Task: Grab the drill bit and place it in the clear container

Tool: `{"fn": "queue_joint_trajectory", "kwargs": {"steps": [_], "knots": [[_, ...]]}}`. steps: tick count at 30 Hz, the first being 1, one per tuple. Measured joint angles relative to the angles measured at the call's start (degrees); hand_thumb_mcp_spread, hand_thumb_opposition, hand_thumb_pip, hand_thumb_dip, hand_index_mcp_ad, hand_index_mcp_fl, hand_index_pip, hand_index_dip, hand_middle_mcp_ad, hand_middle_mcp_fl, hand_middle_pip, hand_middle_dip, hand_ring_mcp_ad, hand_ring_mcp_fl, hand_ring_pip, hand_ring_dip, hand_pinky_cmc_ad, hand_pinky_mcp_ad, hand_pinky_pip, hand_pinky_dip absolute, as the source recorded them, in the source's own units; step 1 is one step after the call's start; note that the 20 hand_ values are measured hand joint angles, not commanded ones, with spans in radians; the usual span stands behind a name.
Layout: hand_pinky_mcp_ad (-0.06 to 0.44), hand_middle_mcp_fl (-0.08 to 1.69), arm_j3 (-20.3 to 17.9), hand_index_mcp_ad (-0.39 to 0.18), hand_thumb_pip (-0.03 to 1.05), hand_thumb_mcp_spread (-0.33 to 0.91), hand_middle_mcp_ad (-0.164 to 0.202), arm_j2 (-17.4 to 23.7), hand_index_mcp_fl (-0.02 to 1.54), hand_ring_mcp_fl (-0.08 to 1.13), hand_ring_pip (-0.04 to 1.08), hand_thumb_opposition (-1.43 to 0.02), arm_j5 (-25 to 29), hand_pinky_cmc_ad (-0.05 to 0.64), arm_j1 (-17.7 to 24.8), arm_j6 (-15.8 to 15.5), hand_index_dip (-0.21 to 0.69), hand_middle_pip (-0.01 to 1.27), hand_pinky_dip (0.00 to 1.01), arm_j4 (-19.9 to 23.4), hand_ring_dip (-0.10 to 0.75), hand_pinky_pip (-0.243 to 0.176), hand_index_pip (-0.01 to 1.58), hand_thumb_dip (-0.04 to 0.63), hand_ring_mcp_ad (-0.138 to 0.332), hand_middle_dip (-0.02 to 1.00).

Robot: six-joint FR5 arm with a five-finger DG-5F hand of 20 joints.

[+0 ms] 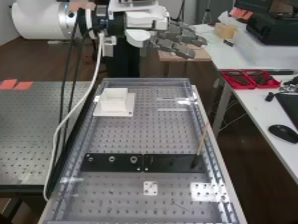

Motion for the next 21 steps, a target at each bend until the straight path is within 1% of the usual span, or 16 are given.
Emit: {"fn": "queue_joint_trajectory", "kwargs": {"steps": [6, 9, 21], "knots": [[0.295, 0.22, 0.69, -0.075, 0.37, 0.31, 0.089, 0.50, 0.32, 0.02, 0.12, -0.73, -0.46, 0.375, 0.06, -1.09, 0.244, 0.12, 0.28, -0.54, 0.101, -0.075, 0.09, 0.093, 0.152, 0.20], [0.295, 0.22, 0.53, -0.075, 0.37, 0.31, 0.089, 0.99, 0.32, 0.02, 0.12, -0.73, -0.64, 0.375, 0.00, -1.88, 0.244, 0.12, 0.28, -0.03, 0.101, -0.075, 0.09, 0.093, 0.152, 0.20], [0.295, 0.22, -0.49, -0.075, 0.37, 0.31, 0.089, 1.89, 0.32, 0.02, 0.12, -0.73, -0.71, 0.375, -0.19, -2.14, 0.244, 0.12, 0.28, 0.28, 0.101, -0.075, 0.09, 0.093, 0.152, 0.20]]}}
